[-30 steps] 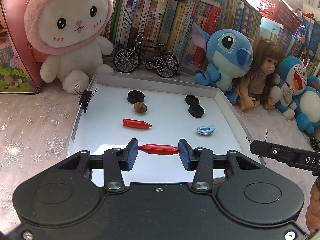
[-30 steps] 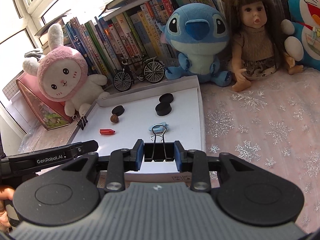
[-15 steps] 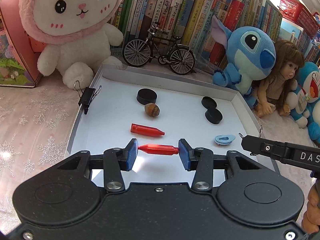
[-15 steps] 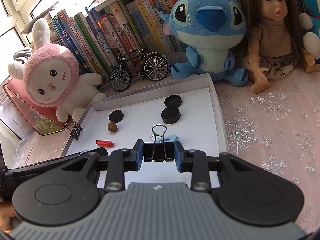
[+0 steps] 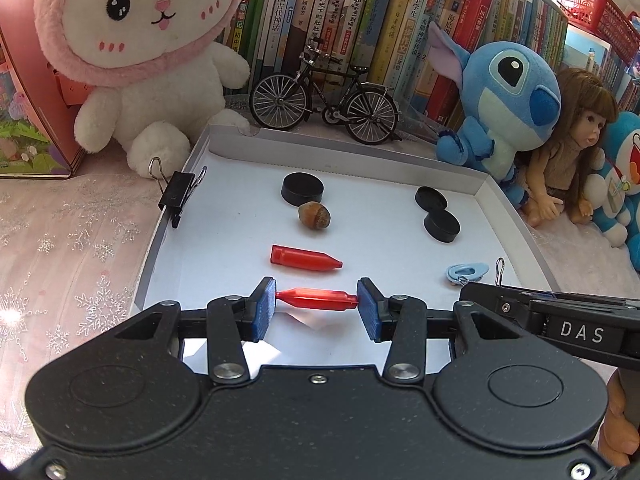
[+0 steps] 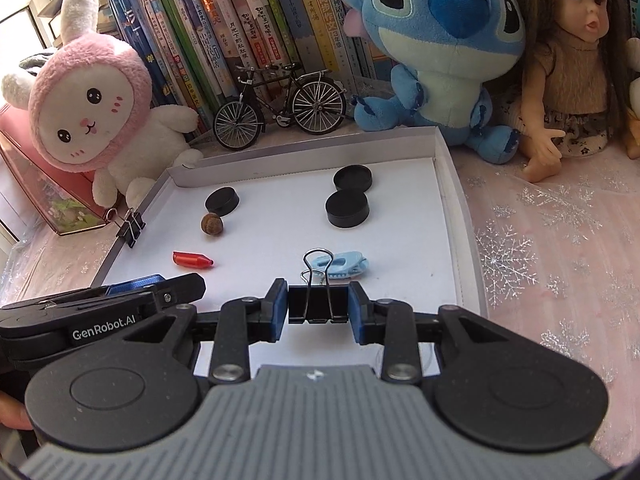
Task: Organize rigid objects
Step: 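Open the left gripper to drop the crayon while the right gripper releases the binder clip, then withdraw both open grippers from the tray toward the remaining table objects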
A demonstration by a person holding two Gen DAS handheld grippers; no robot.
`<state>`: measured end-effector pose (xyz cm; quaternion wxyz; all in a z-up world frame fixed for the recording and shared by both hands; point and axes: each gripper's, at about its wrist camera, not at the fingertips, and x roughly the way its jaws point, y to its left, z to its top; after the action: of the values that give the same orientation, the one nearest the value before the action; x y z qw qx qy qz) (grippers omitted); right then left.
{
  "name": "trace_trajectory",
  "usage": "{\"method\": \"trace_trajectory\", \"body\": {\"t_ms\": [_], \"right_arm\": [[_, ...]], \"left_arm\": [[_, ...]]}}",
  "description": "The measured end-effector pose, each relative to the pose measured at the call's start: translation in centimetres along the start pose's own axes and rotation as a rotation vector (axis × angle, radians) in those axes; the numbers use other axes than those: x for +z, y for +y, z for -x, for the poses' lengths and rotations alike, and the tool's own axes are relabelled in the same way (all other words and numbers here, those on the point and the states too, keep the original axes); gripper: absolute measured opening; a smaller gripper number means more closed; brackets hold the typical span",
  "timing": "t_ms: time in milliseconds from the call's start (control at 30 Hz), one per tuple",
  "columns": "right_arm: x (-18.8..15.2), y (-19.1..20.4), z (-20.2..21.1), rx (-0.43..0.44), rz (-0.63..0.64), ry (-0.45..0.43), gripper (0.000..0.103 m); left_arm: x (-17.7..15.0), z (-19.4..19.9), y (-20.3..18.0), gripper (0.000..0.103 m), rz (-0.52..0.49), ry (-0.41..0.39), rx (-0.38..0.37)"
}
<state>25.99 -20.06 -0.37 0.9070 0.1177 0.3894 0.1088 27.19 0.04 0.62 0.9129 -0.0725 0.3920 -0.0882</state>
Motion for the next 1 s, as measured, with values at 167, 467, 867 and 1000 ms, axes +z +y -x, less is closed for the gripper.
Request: {"method": "trace_trajectory", "body": {"t_ms": [167, 467, 867, 1000], "right_arm": [[0.0, 0.0, -0.1, 0.006, 0.002, -0.009, 0.044], [-0.3, 0.1, 0.8, 0.007, 0.042, -0.026, 0.058], [-0.6, -0.3, 2.7, -0.069, 0.129, -0.041, 0.062], [-0.7, -0.3, 2.7, -0.157, 0.180, -0.010, 0.062]], "left_arm": [[-0.1, 0.0, -0.2, 0.043, -0.012, -0.009, 0.007], [-0.3, 0.7, -0.1, 0.048, -0.022, -0.020, 0.010], [-0.9, 3.3, -0.7, 0.062, -0.082, -0.059, 0.010], [-1.4, 4.0, -0.9, 0.062, -0.095, -0.061, -0.003]]}}
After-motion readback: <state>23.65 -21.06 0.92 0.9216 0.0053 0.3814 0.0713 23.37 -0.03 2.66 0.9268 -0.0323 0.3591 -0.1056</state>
